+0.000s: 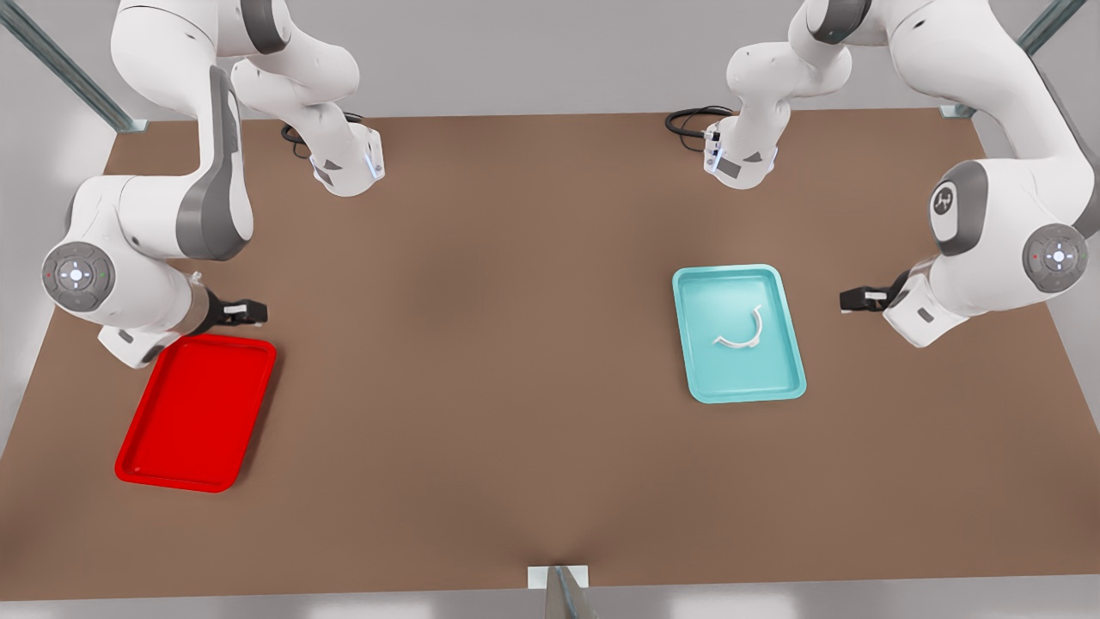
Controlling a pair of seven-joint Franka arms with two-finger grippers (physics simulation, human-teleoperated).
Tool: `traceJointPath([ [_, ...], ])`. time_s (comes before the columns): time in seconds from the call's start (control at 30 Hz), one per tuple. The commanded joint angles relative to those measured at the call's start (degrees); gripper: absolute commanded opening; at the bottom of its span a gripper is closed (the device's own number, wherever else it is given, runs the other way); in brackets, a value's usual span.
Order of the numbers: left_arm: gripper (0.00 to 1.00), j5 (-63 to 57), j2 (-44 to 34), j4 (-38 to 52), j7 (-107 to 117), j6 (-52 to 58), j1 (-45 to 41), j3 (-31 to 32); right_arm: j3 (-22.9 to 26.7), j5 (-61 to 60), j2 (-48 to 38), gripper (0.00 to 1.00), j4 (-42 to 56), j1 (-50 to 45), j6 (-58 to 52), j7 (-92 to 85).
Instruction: Take the drainage pipe clamp from the left arm, pass it to the right arm, and place it in the plate on the right side
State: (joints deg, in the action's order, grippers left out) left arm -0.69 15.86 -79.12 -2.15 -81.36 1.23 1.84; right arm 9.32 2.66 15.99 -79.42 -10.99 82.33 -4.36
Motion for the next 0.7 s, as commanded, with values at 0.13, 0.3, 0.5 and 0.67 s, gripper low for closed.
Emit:
traceJointPath([
  [0.13, 1.0, -0.2, -0.2, -20.3, 2.7, -22.2, -1.3, 0.1, 0.0, 0.0, 0.0, 1.0, -0.3, -0.2, 2.7, -2.6],
  [0.3, 1.0, -0.1, 0.2, -41.5, 2.5, -49.0, -1.2, 0.0, 0.0, 0.0, 0.0, 1.0, -0.6, -0.6, 2.7, -2.7],
  [0.5, 1.0, -0.4, 2.9, -48.8, -2.9, -58.6, -1.0, 0.1, 0.0, 0.1, 0.1, 1.0, -0.4, -0.6, 2.7, -2.6],
  [0.67, 1.0, -0.4, 3.5, -50.7, -2.8, -60.4, -1.3, 0.3, 0.2, 0.1, 0.1, 1.0, 0.0, -0.6, 3.4, -2.5],
])
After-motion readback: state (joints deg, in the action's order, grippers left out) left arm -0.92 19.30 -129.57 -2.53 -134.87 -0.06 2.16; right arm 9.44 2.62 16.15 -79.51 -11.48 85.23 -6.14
